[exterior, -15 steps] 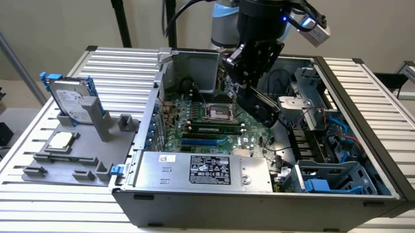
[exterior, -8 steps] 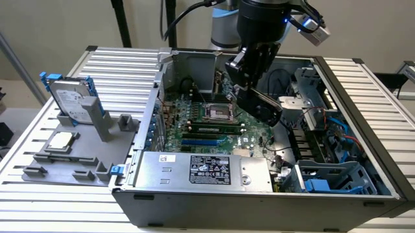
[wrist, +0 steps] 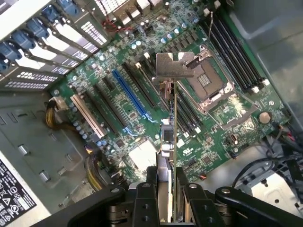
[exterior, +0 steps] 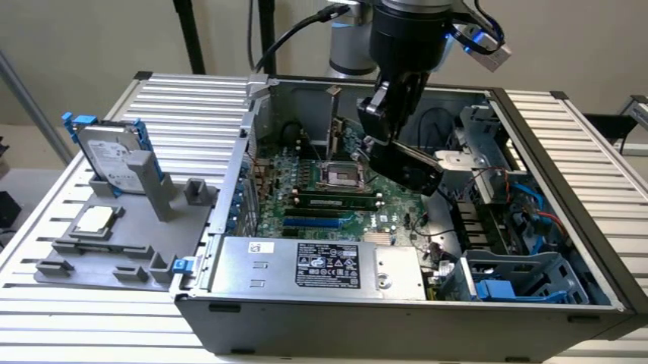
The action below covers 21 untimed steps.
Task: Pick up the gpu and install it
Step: 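Insert the gpu into the slot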
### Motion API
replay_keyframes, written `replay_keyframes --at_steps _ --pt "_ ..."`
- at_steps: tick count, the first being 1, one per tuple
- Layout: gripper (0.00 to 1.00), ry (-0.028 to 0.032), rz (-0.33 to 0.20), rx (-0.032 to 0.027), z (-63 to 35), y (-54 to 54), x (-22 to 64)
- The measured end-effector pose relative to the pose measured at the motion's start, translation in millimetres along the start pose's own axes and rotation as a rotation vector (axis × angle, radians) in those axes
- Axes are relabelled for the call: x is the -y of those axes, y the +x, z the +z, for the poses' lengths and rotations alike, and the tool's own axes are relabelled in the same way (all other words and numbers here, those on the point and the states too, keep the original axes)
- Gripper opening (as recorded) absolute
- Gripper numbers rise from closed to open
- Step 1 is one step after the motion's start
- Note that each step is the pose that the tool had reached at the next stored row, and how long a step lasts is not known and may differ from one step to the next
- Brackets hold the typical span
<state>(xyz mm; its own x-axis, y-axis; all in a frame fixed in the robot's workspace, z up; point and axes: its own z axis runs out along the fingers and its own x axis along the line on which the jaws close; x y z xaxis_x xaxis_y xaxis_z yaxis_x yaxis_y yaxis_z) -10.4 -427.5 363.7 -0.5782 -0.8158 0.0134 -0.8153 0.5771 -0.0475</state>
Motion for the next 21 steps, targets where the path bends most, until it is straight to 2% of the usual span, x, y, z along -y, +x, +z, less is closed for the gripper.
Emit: replay_keyframes --at_steps 21 --pt "0.27 0.0052 -0.383 0.0179 13.0 -0.1 -0.6"
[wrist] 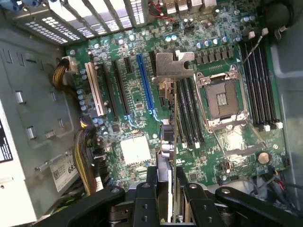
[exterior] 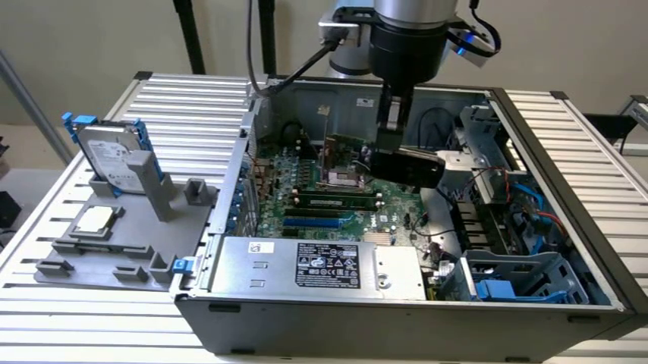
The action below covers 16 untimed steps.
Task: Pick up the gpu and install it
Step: 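Insert the gpu into the slot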
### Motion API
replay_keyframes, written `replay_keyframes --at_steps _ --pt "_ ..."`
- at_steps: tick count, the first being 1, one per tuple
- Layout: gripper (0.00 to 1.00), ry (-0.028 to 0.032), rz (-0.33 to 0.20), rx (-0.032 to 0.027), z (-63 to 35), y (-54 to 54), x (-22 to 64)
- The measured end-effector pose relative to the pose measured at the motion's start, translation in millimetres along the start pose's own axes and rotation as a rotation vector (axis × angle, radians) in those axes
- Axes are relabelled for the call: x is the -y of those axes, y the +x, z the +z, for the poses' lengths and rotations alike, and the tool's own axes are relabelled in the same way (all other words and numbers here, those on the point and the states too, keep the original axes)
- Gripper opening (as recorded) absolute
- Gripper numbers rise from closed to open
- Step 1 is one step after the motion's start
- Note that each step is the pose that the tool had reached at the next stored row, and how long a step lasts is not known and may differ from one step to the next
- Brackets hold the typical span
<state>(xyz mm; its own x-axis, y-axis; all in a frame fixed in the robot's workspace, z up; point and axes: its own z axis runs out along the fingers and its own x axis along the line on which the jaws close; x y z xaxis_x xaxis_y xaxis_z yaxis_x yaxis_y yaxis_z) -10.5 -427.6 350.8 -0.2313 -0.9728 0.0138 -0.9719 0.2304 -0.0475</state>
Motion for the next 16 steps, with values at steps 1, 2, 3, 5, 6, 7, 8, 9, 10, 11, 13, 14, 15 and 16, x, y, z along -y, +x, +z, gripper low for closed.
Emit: replay_keyframes --at_steps 1,2,3,5,6,7,8,9,10,11,13,14,15,16 --pt "0.27 0.0003 -0.018 0.0010 0.4 0.0 0.0" --pt "0.27 0.0005 -0.036 0.0021 0.7 -0.1 -0.1" --pt "0.27 0.0007 -0.053 0.0027 0.9 0.0 -0.2" --pt "0.27 0.0010 -0.075 0.0038 1.1 0.3 -1.4" --pt "0.27 0.0012 -0.084 0.0044 1.2 0.5 -2.4" --pt "0.27 0.0013 -0.091 0.0048 1.3 0.8 -3.9" --pt "0.27 0.0014 -0.096 0.0050 1.2 1.3 -5.8" --pt "0.27 0.0016 -0.099 0.0053 1.3 2.0 -8.5" --pt "0.27 0.0016 -0.101 0.0054 1.2 2.9 -11.9" --pt "0.27 0.0015 -0.102 0.0053 1.2 3.8 -15.8" --pt "0.27 0.0016 -0.103 0.0054 1.5 6.0 -24.9" --pt "0.27 0.0016 -0.104 0.0053 1.7 7.0 -29.3" --pt "0.27 0.0015 -0.104 0.0053 2.0 8.1 -33.5" --pt "0.27 0.0015 -0.105 0.0052 2.3 9.3 -37.6"
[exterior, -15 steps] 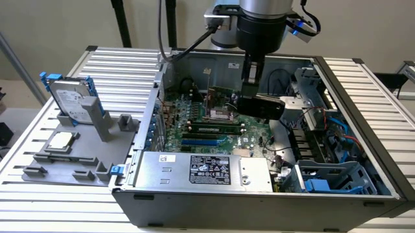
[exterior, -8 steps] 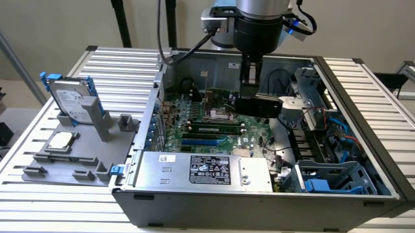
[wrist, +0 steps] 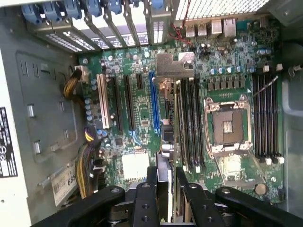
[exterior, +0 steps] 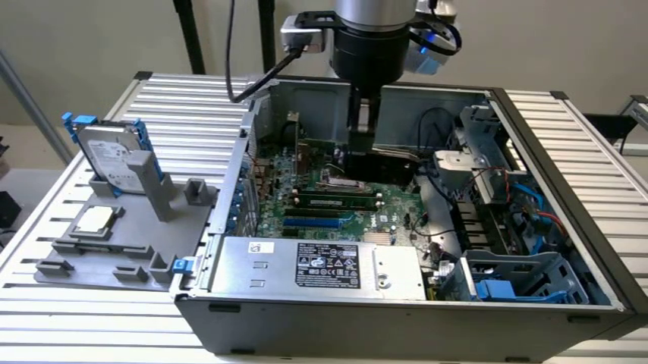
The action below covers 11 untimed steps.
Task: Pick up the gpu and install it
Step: 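Insert the gpu into the slot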
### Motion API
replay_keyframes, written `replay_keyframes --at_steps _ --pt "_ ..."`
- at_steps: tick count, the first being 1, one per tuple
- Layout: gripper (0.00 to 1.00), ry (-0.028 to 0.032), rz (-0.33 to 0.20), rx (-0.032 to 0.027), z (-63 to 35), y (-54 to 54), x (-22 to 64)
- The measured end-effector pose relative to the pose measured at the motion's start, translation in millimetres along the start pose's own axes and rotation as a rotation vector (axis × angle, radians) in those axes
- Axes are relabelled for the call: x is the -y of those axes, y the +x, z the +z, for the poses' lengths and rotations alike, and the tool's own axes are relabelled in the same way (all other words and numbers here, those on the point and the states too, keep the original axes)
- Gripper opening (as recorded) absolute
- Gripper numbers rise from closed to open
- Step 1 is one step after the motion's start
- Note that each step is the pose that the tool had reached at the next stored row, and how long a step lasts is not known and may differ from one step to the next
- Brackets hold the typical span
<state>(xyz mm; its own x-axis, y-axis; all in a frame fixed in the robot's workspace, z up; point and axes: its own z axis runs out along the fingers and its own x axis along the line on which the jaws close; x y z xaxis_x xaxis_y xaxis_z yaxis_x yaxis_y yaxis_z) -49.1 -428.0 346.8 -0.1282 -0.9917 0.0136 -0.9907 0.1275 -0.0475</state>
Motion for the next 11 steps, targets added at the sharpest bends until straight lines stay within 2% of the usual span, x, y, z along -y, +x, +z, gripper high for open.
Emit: replay_keyframes --at_steps 3,6,11 --pt "0.27 0.0001 -0.003 0.0002 1.3 2.4 -9.8" --pt "0.27 0.0000 -0.008 0.0012 3.4 5.9 -14.8" --pt "0.27 -0.0008 -0.024 0.0106 8.4 12.9 -20.3"
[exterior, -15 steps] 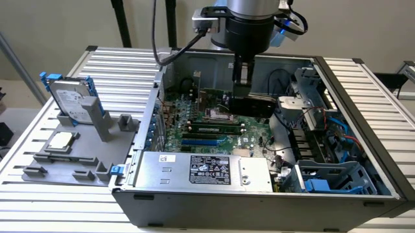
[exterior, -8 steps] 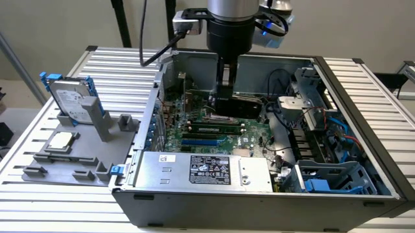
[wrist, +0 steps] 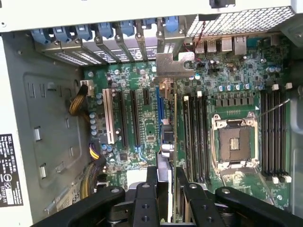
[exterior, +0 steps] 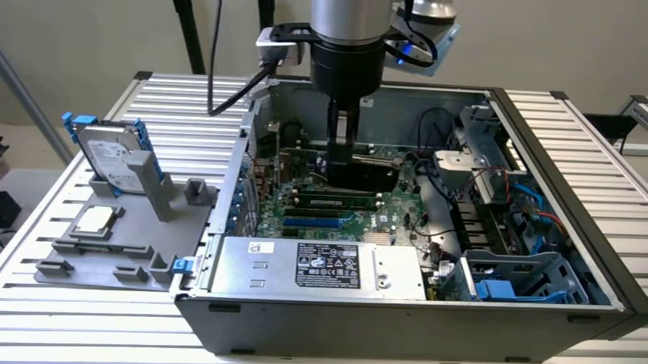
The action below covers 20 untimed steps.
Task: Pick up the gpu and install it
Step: 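Insert the gpu into the slot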
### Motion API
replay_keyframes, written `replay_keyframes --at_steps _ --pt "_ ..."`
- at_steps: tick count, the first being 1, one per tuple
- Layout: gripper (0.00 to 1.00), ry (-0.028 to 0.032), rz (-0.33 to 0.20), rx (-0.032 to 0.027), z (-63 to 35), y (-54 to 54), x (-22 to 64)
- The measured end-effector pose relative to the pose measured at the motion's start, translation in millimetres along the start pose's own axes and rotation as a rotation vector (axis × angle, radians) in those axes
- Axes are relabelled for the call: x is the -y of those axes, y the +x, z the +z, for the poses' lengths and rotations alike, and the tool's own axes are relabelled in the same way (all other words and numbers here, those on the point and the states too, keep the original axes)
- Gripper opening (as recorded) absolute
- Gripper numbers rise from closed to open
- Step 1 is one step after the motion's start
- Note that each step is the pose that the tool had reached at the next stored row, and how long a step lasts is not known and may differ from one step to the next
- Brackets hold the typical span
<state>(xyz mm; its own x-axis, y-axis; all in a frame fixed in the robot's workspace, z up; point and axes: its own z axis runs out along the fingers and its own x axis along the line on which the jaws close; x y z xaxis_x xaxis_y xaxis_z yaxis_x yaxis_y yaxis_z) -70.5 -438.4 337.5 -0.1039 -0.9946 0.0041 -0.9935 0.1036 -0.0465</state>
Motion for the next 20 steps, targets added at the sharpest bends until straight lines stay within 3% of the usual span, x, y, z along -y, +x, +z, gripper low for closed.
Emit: replay_keyframes --at_steps 8,20 --pt "0.27 -0.0013 -0.018 0.0142 9.6 10.2 -16.0" --pt "0.27 -0.0015 -0.022 0.0171 31.1 12.7 -26.1"
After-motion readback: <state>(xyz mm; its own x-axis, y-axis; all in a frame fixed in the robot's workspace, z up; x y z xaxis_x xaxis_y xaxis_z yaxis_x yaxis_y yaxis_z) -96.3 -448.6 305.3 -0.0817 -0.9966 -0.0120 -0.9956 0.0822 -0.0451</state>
